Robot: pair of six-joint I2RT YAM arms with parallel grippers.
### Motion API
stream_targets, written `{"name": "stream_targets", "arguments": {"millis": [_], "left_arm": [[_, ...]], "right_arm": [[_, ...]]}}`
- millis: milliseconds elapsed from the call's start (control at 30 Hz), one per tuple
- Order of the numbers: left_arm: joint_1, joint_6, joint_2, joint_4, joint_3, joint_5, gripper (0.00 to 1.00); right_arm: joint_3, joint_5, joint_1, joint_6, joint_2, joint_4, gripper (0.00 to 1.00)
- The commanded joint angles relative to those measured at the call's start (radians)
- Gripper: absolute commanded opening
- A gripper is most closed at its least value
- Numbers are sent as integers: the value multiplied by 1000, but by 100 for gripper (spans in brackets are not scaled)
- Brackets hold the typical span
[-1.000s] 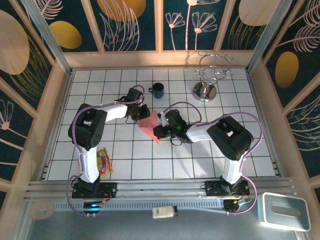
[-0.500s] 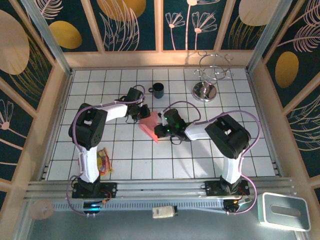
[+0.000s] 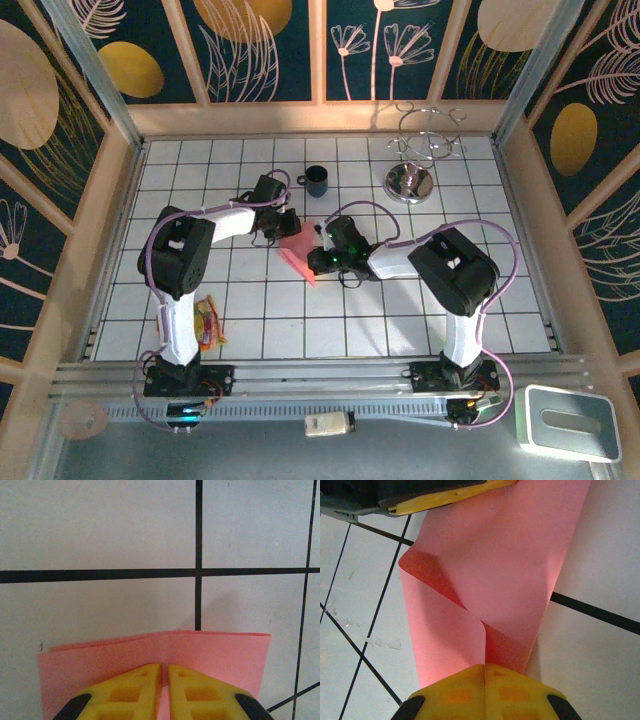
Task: Fold a paper plane with a square sheet of paper (pick it up from the middle)
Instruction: Third fold the triangle at the center of the table.
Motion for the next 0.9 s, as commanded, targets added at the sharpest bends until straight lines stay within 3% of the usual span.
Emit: {"name": "stream_targets", "arguments": {"millis": [0, 867], "left_arm": [[-8, 22, 67, -96, -27, -5, 14], [-8, 6, 53, -98, -26, -42, 14]], "right_arm": [[22, 2, -6, -4, 27, -19, 4], [10, -24, 1, -25, -33, -15, 4]]}}
